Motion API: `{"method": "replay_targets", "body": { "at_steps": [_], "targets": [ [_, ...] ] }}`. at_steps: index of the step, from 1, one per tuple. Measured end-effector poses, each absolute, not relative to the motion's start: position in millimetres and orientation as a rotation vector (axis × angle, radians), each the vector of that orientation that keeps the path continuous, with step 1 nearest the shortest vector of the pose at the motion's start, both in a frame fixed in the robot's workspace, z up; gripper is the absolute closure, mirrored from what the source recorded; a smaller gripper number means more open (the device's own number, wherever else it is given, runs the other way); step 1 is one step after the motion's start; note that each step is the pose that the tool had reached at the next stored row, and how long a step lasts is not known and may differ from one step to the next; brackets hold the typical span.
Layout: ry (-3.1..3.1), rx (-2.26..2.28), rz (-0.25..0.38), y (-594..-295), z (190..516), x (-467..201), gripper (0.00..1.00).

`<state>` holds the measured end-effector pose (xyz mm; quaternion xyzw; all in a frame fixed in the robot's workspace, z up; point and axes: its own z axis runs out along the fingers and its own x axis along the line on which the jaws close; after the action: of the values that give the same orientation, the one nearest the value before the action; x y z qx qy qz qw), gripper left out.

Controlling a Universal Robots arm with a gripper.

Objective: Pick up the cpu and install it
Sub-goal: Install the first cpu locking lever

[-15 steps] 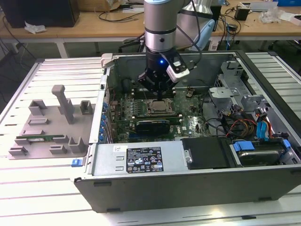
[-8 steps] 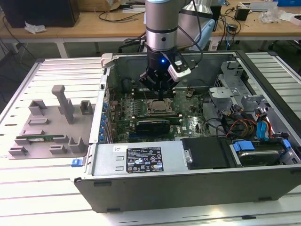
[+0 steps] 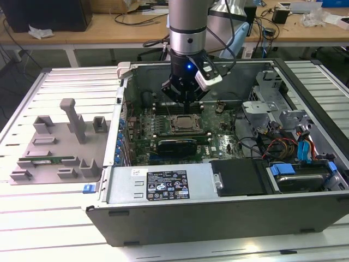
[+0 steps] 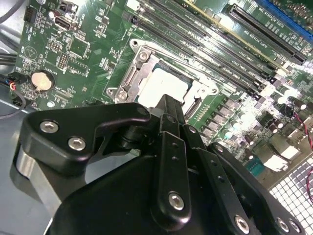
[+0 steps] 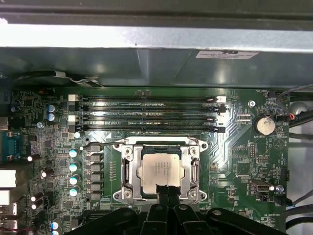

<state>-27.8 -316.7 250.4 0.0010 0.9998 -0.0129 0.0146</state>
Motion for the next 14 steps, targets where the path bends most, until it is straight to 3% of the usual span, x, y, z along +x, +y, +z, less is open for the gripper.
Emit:
{"method": "replay_targets", "body": {
  "at_steps": [14],
  "targets": [
    [3.112, 0.003, -0.040, -316.7, 250.7, -66.4, 0.89]
  ]
}}
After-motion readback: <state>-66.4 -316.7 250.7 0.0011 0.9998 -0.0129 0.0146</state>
